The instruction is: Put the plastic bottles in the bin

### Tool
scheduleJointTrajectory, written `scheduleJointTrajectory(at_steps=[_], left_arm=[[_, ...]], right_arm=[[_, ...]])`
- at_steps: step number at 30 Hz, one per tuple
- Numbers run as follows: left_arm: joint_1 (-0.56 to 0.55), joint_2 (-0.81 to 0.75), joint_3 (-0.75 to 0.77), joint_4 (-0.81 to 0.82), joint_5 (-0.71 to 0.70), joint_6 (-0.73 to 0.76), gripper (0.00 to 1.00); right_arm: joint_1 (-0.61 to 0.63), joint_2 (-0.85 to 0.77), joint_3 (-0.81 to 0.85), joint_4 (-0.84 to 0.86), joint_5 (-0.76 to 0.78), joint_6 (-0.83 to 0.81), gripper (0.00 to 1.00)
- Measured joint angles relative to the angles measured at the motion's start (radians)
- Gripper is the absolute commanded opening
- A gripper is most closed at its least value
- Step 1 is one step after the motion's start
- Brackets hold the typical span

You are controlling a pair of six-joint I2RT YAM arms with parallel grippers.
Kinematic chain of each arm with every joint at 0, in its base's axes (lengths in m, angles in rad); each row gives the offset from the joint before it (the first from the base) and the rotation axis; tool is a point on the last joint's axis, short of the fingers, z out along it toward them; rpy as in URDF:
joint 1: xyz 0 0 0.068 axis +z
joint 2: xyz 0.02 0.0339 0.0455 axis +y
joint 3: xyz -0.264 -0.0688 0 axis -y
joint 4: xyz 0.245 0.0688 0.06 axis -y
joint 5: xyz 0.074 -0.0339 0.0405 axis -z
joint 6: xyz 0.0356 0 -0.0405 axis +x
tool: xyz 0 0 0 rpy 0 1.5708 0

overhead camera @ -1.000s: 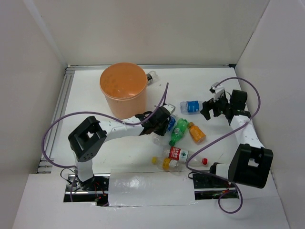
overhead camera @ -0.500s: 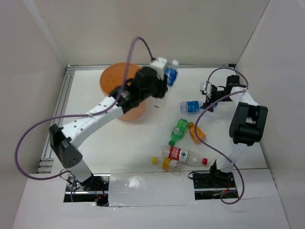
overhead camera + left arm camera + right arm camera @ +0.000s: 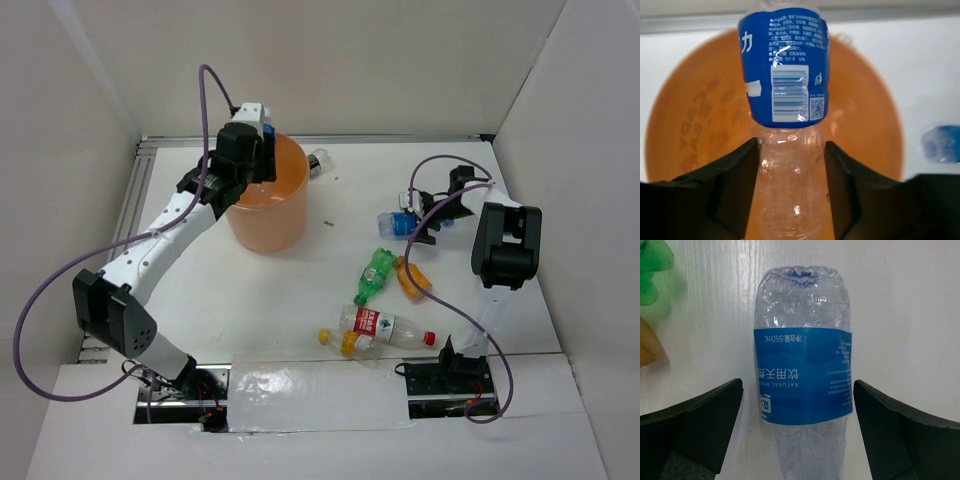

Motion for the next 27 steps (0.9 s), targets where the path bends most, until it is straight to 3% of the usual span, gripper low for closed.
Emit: scheduleJointTrajectory(at_steps=[4, 6, 10, 12, 14, 15, 16, 18, 23, 27], left_arm=[[0.016, 0.039, -0.054, -0.022, 0.012, 0.000, 0.96], [0.019, 0.040, -0.053, -0.030, 0.014, 0.003, 1.00], [-0.015, 0.024, -0.013, -0.031, 0.006, 0.044, 0.98], [-0.068, -0.010, -0.010, -0.030, 0.014, 0.080, 0.95], [-0.140, -0.069, -0.018, -0.027, 0.058, 0.120, 0.92], [-0.181, -0.112, -0.042, -0.012, 0.089, 0.135, 0.87], [-0.220, -0.164, -0.081, 0.002, 0.128, 0.154, 0.84], [-0.293, -0.272, -0.182, 0.026, 0.213, 0.179, 0.81], [-0.484, -0.480, -0.573, 0.169, 0.337, 0.202, 0.81], [-0.653, -0.440, -0.756, 0.228, 0.339, 0.201, 0.84]], right_arm=[[0.010, 0.046, 0.000, 0.013, 0.036, -0.003, 0.98], [0.016, 0.058, 0.006, 0.008, 0.026, 0.001, 0.92], [0.039, 0.072, 0.028, 0.003, 0.055, -0.005, 0.51], [0.044, 0.080, 0.044, -0.004, 0.058, -0.010, 0.35], [0.044, 0.075, 0.066, -0.021, 0.052, -0.015, 0.29], [0.044, 0.069, 0.082, -0.033, 0.052, -0.016, 0.24], [0.044, 0.063, 0.097, -0.051, 0.054, -0.016, 0.12], [0.045, 0.047, 0.140, -0.108, 0.048, 0.000, 0.00], [0.089, 0.003, 0.384, -0.169, -0.039, 0.189, 0.04], [0.221, -0.062, 0.542, 0.023, -0.155, 0.546, 0.09]])
